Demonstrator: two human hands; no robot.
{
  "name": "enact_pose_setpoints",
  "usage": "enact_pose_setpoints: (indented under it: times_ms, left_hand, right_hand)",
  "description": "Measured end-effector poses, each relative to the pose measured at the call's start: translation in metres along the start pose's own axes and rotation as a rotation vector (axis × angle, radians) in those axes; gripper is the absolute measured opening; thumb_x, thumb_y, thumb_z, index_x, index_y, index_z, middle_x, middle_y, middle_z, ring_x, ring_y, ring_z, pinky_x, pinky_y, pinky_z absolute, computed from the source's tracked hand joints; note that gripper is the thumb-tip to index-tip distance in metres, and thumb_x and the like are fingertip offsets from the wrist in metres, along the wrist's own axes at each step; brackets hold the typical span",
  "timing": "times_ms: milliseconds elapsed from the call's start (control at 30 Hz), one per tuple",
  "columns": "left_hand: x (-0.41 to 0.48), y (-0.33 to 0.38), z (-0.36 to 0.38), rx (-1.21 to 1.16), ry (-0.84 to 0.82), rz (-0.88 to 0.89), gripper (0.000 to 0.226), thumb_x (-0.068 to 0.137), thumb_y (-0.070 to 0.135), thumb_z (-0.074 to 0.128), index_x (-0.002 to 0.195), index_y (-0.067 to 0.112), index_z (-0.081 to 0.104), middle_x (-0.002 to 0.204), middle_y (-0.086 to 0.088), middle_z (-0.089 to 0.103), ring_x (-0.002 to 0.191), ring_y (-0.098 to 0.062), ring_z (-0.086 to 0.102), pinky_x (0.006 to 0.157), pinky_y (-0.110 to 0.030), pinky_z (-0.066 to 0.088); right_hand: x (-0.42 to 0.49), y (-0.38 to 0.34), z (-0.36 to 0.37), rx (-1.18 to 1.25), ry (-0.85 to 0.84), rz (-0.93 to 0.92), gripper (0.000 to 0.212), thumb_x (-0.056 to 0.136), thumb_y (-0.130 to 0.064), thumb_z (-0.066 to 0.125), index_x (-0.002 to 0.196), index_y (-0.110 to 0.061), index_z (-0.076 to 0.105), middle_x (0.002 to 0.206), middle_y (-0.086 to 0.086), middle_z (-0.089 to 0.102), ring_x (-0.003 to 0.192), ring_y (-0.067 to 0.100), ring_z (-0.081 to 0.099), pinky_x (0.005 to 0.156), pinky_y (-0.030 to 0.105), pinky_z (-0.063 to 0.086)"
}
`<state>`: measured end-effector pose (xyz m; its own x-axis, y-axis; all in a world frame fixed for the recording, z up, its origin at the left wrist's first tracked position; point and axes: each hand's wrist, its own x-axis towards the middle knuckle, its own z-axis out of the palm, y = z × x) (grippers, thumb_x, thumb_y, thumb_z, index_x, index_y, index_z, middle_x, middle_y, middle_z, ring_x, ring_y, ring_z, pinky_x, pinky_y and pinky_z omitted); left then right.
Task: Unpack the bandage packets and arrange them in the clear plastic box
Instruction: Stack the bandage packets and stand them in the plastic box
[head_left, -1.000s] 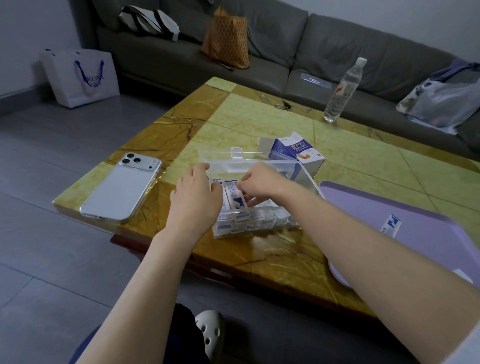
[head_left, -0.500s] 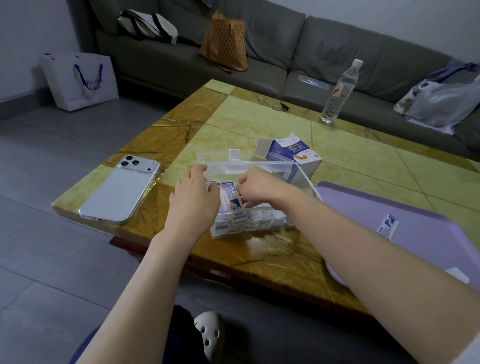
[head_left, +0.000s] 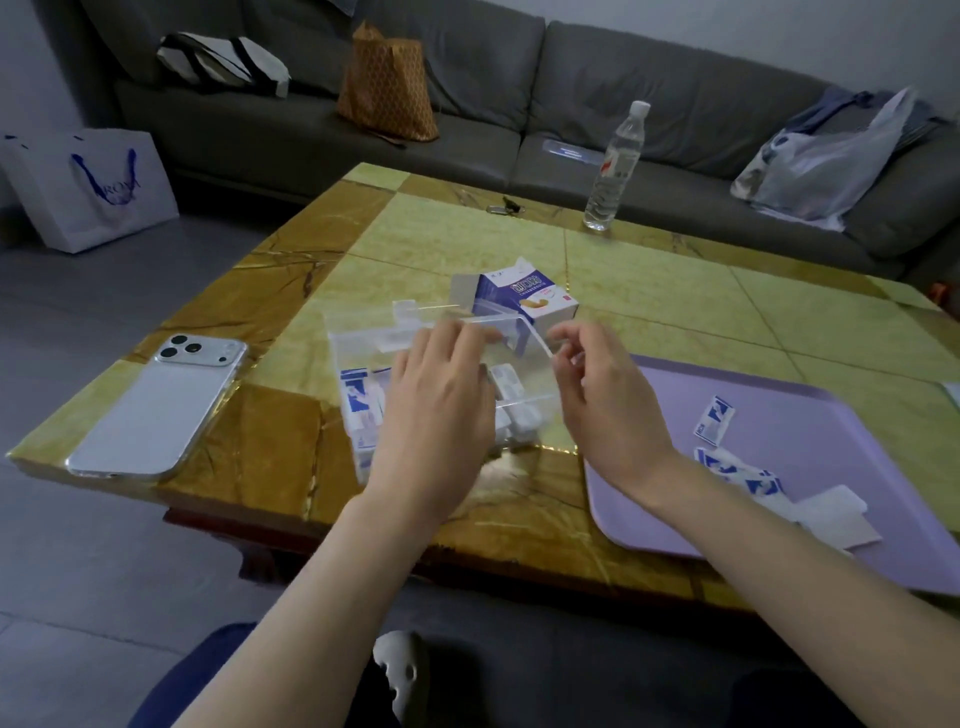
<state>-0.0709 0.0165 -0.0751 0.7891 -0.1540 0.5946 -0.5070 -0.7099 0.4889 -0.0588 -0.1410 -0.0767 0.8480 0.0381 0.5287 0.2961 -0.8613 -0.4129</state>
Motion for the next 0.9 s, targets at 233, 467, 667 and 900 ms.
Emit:
enact_pose_setpoints:
  times_ms: [233, 467, 667, 900]
  left_hand:
    - [-0.013, 0.048, 0.068, 0.031, -0.451, 0.29, 0.028, 0.092, 0.01, 0.048, 0.119, 0.014, 0.055, 0.114, -0.004, 0.054, 0.101, -0.024, 0.053, 0.086, -0.035, 0.04]
    - [-0.015, 0.07, 0.118, 0.222, -0.745, 0.344, 0.041, 0.1, 0.029, 0.031, 0.14, 0.016, 0.031, 0.143, -0.006, 0.035, 0.129, -0.025, 0.034, 0.104, -0.036, 0.029]
    - [-0.014, 0.087, 0.142, 0.388, -0.874, 0.334, 0.037, 0.097, 0.032, 0.037, 0.13, 0.014, 0.038, 0.131, -0.011, 0.039, 0.118, -0.03, 0.037, 0.094, -0.04, 0.033]
    - [-0.012, 0.096, 0.148, 0.442, -0.85, 0.315, 0.036, 0.098, 0.031, 0.034, 0.13, 0.013, 0.037, 0.129, -0.012, 0.036, 0.116, -0.031, 0.037, 0.092, -0.04, 0.033]
  right_hand:
    - [-0.041, 0.116, -0.041, -0.159, -0.26, 0.28, 0.044, 0.083, 0.013, 0.042, 0.117, -0.01, 0.056, 0.122, 0.009, 0.052, 0.115, 0.024, 0.048, 0.093, 0.032, 0.039]
    - [-0.056, 0.177, -0.084, -0.242, -0.672, 0.578, 0.072, 0.078, -0.021, 0.072, 0.139, -0.013, 0.035, 0.139, 0.01, 0.04, 0.128, 0.025, 0.037, 0.102, 0.03, 0.033]
    - [-0.054, 0.186, -0.092, -0.259, -0.656, 0.524, 0.063, 0.068, -0.034, 0.081, 0.119, -0.013, 0.051, 0.107, 0.002, 0.05, 0.106, 0.02, 0.047, 0.083, 0.024, 0.037]
    - [-0.052, 0.191, -0.092, -0.303, -0.71, 0.53, 0.035, 0.069, -0.039, 0.078, 0.078, -0.009, 0.06, 0.077, 0.006, 0.058, 0.078, 0.023, 0.051, 0.062, 0.032, 0.036]
